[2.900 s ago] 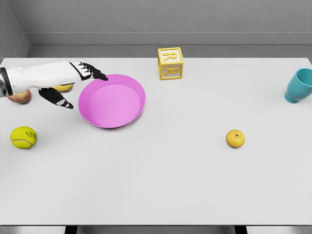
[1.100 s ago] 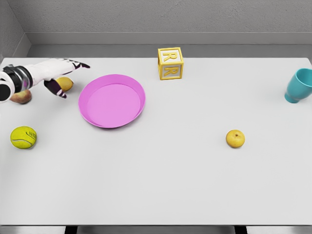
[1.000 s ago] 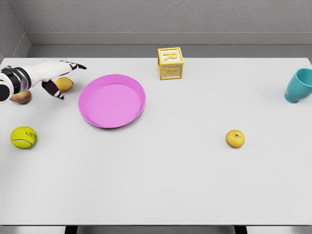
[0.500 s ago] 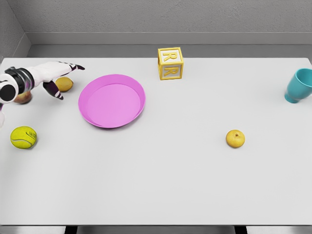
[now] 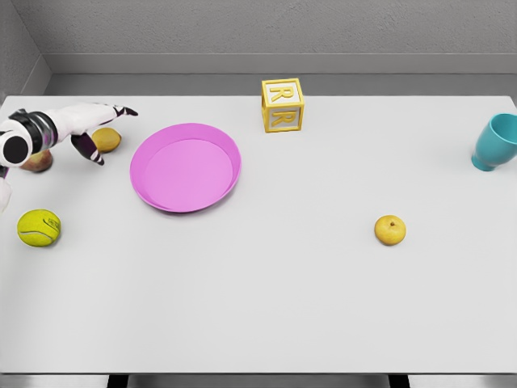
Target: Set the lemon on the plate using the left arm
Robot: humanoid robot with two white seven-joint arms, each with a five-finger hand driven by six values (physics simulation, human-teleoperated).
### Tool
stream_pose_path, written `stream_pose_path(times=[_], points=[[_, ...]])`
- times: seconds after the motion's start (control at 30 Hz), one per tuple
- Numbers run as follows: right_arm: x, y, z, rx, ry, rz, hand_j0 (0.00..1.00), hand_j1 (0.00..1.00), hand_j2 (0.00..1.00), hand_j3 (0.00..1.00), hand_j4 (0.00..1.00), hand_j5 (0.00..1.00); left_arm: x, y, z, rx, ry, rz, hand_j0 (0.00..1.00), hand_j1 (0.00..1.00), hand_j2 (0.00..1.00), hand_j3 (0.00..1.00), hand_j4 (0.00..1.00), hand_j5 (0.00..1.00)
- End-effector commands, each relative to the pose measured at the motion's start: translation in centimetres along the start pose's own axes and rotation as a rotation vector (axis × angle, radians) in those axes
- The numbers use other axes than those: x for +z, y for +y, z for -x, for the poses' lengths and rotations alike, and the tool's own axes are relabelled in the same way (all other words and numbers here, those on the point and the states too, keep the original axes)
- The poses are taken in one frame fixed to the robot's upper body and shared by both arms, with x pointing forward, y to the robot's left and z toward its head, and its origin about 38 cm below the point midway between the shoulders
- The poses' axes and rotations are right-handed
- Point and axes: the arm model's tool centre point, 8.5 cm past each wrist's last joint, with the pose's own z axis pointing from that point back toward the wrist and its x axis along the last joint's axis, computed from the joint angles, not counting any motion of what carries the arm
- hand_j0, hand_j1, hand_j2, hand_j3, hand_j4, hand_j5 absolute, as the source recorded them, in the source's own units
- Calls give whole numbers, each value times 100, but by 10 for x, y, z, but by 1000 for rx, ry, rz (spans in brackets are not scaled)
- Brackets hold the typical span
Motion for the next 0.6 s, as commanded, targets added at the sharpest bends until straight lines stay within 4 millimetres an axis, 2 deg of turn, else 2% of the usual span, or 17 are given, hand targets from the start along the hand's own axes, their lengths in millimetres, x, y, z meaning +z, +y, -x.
stream_pose_path(times=[0.0, 0.33, 0.57], points=[[0, 0, 0, -2, -1, 1, 100, 100, 100, 100, 100, 100, 0, -1, 1, 9, 2, 1, 100, 100, 100, 100, 100, 100], [0, 0, 0, 0, 0, 0, 100, 100, 100, 100, 100, 100, 0, 0, 9, 31, 20, -1, 100, 100, 100, 100, 100, 100], [0, 0, 0, 0, 0, -1, 100, 100, 100, 100, 100, 100, -7, -2, 7, 49, 24, 14, 100, 100, 100, 100, 100, 100]])
